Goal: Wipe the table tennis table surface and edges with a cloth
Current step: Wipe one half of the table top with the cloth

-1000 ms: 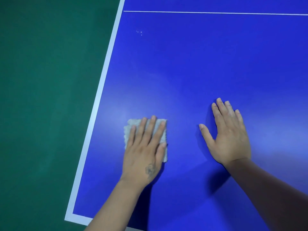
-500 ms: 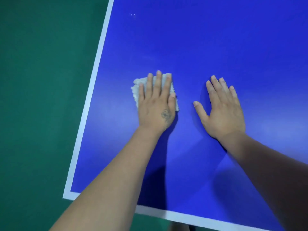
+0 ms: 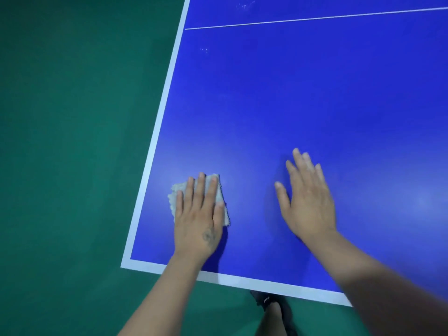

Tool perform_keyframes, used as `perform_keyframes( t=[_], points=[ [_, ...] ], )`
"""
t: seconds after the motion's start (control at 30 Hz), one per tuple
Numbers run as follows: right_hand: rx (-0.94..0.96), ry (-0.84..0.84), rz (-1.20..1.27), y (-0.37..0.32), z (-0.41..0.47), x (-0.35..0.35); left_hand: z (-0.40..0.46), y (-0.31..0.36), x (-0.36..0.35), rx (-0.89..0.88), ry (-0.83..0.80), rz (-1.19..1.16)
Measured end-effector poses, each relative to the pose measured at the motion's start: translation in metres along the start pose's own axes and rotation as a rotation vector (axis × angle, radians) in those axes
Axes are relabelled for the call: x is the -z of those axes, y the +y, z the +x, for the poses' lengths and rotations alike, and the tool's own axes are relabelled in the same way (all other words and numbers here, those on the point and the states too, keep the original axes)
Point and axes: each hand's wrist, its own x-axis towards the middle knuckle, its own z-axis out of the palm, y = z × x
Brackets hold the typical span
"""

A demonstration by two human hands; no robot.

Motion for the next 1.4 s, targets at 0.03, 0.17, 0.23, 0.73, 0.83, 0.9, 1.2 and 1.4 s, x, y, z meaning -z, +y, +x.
perform_keyframes(
  t=[0.03, 0.17, 0.23, 0.73, 0.83, 0.9, 1.2, 1.4],
  points=[
    [-0.006, -0.030, -0.032, -0.005, -0.018, -0.005, 0.013, -0.001, -0.001, 0.045, 0.009, -0.001],
    [-0.059, -0.063, -0.115, -0.012, -0.041, -0.018, 0.059, 0.011, -0.009, 0.101, 0.058, -0.014],
    [-0.052, -0.061, -0.131, -0.012, -0.037, -0.018, 0.066, 0.018, -0.012, 0.068, 0.064, -0.019],
    [-0.036, -0.024, -0.100, -0.011, -0.035, -0.019, -0.099, -0.045, -0.003, 0.041, 0.038, -0.039],
    [-0.037, -0.011, -0.112, -0.010, -0.035, -0.022, -0.074, -0.073, -0.001, 0.204, 0.041, -0.022],
    [-0.031, -0.014, -0.119, -0.011, -0.034, -0.022, -0.048, -0.072, -0.002, 0.270, 0.075, -0.024],
    [-0.036, 0.009, -0.099, -0.012, -0.035, -0.024, -0.013, 0.020, -0.011, 0.029, 0.116, -0.037],
    [-0.032, 0.005, -0.079, -0.012, -0.034, -0.022, -0.077, -0.004, -0.009, -0.096, 0.060, -0.037]
  ],
)
